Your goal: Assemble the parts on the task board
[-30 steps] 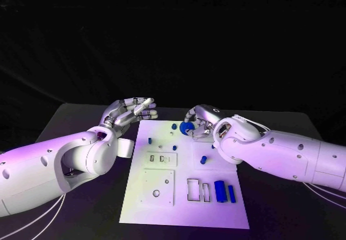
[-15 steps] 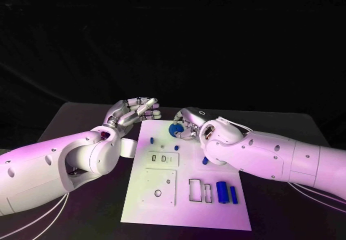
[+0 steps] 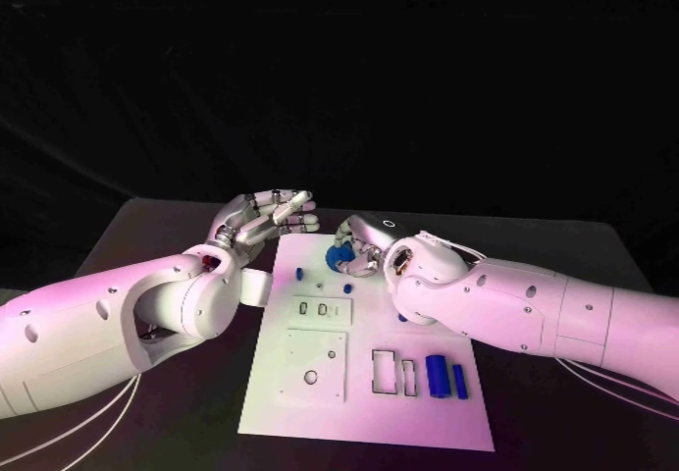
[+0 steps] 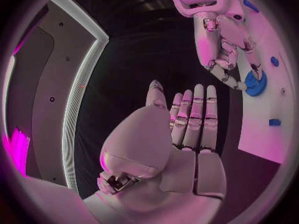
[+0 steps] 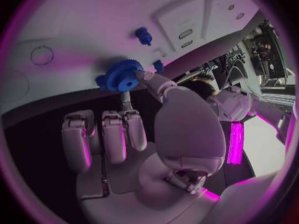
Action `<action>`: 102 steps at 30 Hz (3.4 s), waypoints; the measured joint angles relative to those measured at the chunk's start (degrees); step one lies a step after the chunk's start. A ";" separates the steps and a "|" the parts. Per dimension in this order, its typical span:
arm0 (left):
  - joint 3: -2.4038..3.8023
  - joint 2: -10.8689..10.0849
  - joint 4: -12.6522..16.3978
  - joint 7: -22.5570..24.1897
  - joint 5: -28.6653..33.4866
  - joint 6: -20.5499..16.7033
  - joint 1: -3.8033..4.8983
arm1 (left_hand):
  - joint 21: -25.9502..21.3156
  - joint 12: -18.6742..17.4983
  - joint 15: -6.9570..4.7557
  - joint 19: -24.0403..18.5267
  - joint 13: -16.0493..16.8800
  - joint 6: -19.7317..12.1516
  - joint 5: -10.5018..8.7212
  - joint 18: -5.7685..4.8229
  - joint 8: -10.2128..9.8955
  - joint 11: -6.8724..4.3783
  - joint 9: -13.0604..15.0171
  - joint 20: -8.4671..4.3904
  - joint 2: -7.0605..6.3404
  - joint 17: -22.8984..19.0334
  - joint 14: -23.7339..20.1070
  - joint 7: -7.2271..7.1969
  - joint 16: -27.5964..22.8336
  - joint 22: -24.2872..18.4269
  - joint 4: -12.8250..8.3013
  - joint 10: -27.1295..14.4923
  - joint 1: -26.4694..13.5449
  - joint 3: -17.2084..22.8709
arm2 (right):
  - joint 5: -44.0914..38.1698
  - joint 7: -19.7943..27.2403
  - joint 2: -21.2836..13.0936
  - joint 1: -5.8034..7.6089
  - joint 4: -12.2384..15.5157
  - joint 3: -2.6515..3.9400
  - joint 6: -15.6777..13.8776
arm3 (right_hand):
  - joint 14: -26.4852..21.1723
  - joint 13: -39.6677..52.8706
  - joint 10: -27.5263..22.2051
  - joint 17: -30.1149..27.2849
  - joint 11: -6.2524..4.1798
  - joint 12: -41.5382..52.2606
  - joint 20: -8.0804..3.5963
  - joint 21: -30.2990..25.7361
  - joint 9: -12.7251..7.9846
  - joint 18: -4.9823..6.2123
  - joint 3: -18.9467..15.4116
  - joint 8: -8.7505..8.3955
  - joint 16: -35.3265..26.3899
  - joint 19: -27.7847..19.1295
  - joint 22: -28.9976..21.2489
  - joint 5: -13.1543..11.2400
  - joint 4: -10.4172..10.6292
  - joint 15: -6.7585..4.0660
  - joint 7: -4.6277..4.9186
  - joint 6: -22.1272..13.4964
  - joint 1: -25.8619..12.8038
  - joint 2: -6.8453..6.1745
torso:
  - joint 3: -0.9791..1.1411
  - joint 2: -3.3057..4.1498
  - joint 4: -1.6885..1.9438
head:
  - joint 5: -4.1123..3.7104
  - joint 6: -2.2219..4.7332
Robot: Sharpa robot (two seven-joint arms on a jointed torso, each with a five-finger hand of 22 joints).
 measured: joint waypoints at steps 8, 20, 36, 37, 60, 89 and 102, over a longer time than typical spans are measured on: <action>0.00 0.10 -0.11 -0.05 0.00 0.00 0.00 | 0.00 0.00 0.00 0.00 0.00 0.00 0.00 0.00 0.00 0.00 -0.01 0.00 0.00 -0.01 0.00 0.00 0.00 0.00 0.00 0.00 0.00 0.00 | 0.03 0.23 0.60 -0.07 -0.99 0.00 0.33 | 0.00 0.05 0.00 0.00 0.00 -0.38 0.00 0.00 0.29 0.00 0.18 -0.46 0.00 0.00 0.00 -0.62 0.18 0.00 -0.55 0.06 -0.33 -0.27 | 0.03 -0.07 -0.04 | 0.25 -0.15; -0.01 0.01 -0.11 -0.12 0.00 0.00 0.00 | 0.00 0.00 0.00 0.00 0.00 0.00 0.00 0.00 0.00 0.00 0.07 0.00 0.29 0.15 0.00 0.00 0.00 -0.06 -0.16 0.00 0.29 -0.16 | 0.06 0.45 0.93 -0.15 -2.31 -0.02 1.59 | 0.00 0.04 -0.21 0.00 0.21 -1.58 0.00 0.00 0.02 0.00 0.45 -1.90 0.00 0.00 -0.01 -1.87 0.12 0.00 0.19 -2.23 -2.05 -0.20 | -0.02 -0.08 -0.03 | 0.05 -0.32; 0.00 -0.07 -0.12 -0.31 0.00 0.01 0.00 | 0.00 0.00 0.00 0.00 0.00 0.00 0.00 0.00 0.00 0.00 0.06 0.00 0.29 0.14 0.00 0.00 0.00 -0.05 -0.16 0.00 0.29 -0.16 | 0.40 0.54 0.63 -0.19 -2.54 -0.01 2.22 | -0.11 0.03 -1.45 0.00 1.44 -3.11 0.74 -0.33 -1.07 0.00 -3.87 -4.01 0.00 -0.10 -0.02 -4.38 2.50 0.73 1.14 -5.24 -5.38 -1.18 | -0.02 -0.10 -0.03 | 0.01 -0.37; 0.00 -0.07 -0.12 -0.32 0.00 0.01 0.00 | 0.00 0.00 0.00 0.00 0.00 0.00 0.00 0.00 0.00 0.00 0.06 0.00 0.29 0.14 0.00 0.00 0.00 -0.05 -0.16 0.00 0.29 -0.16 | 0.50 0.54 0.53 -0.20 -2.51 -0.01 2.23 | -0.11 0.03 -1.45 -0.01 1.44 -3.22 0.74 -0.33 -1.11 0.00 -4.27 -4.01 0.00 -0.10 -0.02 -3.56 2.90 0.73 1.14 -5.24 -5.43 -1.19 | -0.02 -0.10 -0.03 | 0.01 -0.37; -0.02 -0.47 -1.16 -0.35 0.00 0.13 0.00 | 0.00 0.00 0.00 0.00 0.13 -0.21 0.00 0.00 0.16 0.00 0.34 0.00 0.46 0.46 0.00 0.21 0.00 -0.14 -0.33 0.00 0.46 -0.33 | 15.52 9.58 -20.18 1.75 10.14 0.75 -1.97 | 0.09 0.02 -1.44 0.04 1.44 -2.94 0.94 -1.20 -2.90 0.00 -5.39 -4.96 0.00 0.11 -0.04 -4.99 3.23 0.95 1.42 -6.79 -3.65 -0.23 | 0.18 -0.91 -0.85 | -1.15 0.08; -0.07 -0.32 -4.19 -0.11 0.00 0.95 -0.11 | 0.00 0.00 0.00 0.00 0.15 -0.09 0.00 0.00 0.39 -0.31 0.50 0.00 0.58 0.67 0.00 0.09 0.00 -0.18 -0.48 0.31 0.58 -0.48 | 22.03 22.07 -26.75 -1.44 2.10 0.50 6.37 | 0.00 0.01 -1.21 0.02 0.59 -2.95 0.59 -1.20 -5.94 0.00 -8.60 -5.09 0.00 0.00 -0.01 -4.67 0.59 0.60 0.30 -6.41 1.97 0.93 | 1.46 -1.68 -2.02 | -3.89 -0.88; -0.08 -0.22 -4.14 -0.11 0.00 1.07 -0.12 | 0.00 0.00 0.00 0.00 0.14 -0.09 0.00 0.00 0.38 -0.31 0.49 0.00 0.58 0.66 0.00 0.09 0.00 -0.18 -0.48 0.31 0.58 -0.48 | 20.92 22.39 -23.65 -1.80 -0.08 0.43 7.45 | 0.00 0.00 -0.92 0.01 0.31 -2.72 0.59 -1.20 -7.26 0.00 -4.27 -4.65 0.00 0.01 -0.02 -4.07 -0.87 0.18 0.02 -4.09 2.98 1.43 | 1.48 -1.25 -1.52 | -4.13 -1.20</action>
